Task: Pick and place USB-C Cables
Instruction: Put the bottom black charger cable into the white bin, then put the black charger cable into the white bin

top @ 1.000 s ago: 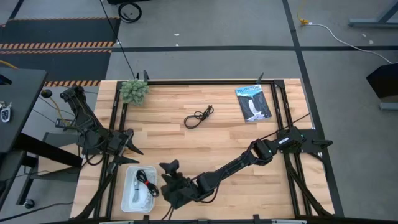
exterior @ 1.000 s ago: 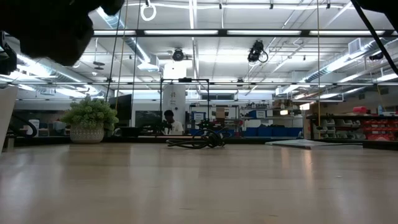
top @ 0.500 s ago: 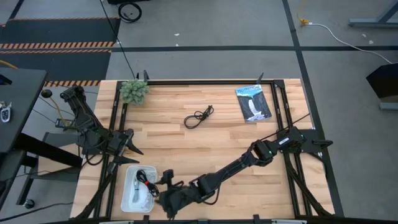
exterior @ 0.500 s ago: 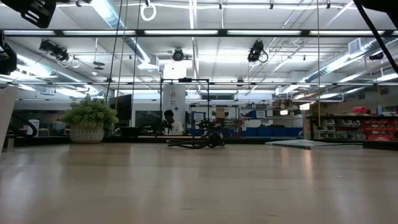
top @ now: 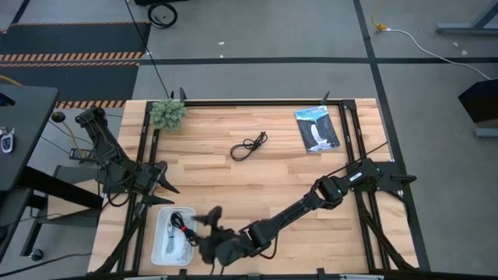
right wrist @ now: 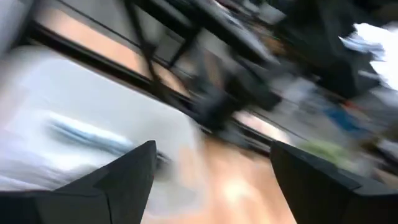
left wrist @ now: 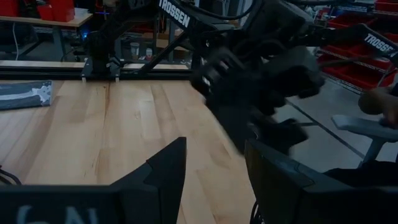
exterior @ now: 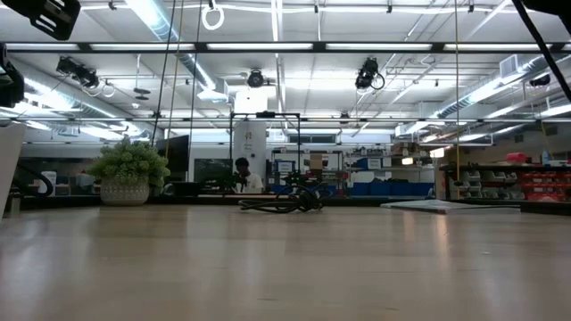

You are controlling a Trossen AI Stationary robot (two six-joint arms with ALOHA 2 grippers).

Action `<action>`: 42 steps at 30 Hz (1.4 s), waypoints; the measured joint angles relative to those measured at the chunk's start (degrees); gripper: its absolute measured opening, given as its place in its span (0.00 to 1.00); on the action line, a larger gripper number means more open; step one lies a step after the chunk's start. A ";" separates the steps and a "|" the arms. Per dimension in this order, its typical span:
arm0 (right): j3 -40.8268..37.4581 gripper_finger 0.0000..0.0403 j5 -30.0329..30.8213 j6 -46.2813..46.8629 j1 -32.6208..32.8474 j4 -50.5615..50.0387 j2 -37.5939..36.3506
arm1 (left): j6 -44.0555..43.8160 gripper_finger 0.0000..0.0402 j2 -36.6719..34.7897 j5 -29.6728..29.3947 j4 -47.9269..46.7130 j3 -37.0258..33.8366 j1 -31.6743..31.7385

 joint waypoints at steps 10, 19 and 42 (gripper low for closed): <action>-1.71 0.78 -9.39 15.48 -0.95 -14.50 0.02 | 0.00 0.43 0.00 0.00 0.01 0.00 -0.01; -6.47 0.78 -19.40 12.81 -1.37 6.70 0.04 | 0.00 0.43 -0.01 0.00 0.03 0.00 -0.02; -6.43 0.77 4.07 16.88 -2.18 -31.01 -7.28 | 0.00 0.43 0.01 0.00 0.01 0.00 -0.02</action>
